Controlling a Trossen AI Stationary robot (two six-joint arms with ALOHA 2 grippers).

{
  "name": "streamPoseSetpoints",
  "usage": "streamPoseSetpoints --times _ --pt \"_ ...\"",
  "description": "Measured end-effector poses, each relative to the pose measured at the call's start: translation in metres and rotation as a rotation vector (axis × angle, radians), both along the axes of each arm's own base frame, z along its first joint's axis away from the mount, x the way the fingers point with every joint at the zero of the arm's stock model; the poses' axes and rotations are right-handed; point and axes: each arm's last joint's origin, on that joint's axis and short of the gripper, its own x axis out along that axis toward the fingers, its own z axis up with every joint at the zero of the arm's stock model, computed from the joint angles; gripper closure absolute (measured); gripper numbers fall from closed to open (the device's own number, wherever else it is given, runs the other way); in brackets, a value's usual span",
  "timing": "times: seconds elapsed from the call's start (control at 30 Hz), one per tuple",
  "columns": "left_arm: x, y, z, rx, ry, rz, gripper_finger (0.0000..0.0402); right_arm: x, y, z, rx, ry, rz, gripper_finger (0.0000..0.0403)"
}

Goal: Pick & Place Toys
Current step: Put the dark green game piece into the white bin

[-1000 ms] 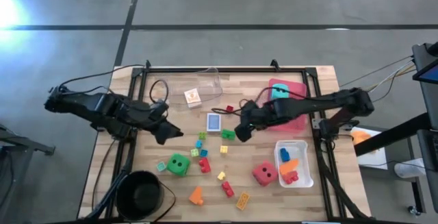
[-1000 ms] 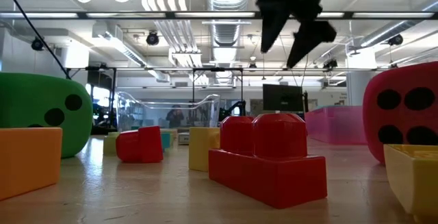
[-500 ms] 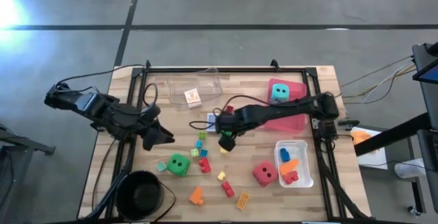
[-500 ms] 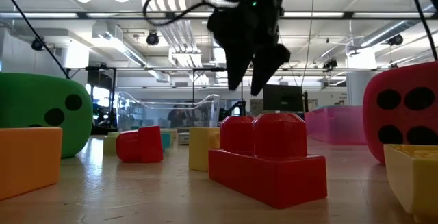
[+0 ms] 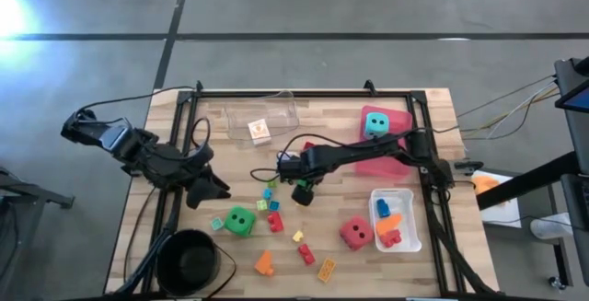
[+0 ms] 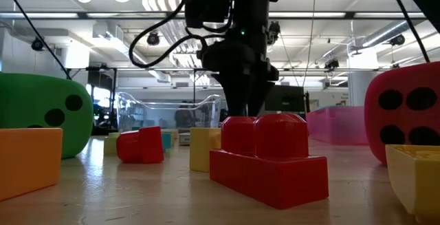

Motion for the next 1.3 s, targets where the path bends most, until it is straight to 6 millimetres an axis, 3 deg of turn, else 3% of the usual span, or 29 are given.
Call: streamPoseSetpoints --times 0.17,0.47,0.67,1.3 --pt "0.000 0.000 0.000 0.000 0.000 0.000 0.0205 0.000 -0.005 -0.007 -0.007 0.019 0.029 0.0061" --pt "0.000 0.000 0.000 -0.005 0.001 0.003 0.0205 -0.009 -0.011 -0.022 0.009 0.072 0.058 0.0140" --pt "0.000 0.000 0.000 -0.020 0.005 0.013 0.0205 -0.010 -0.011 -0.027 0.009 0.070 0.065 0.0172" --pt "0.000 0.000 0.000 -0.035 0.007 0.045 0.0205 -0.011 -0.011 -0.015 -0.034 0.069 0.267 0.0178"
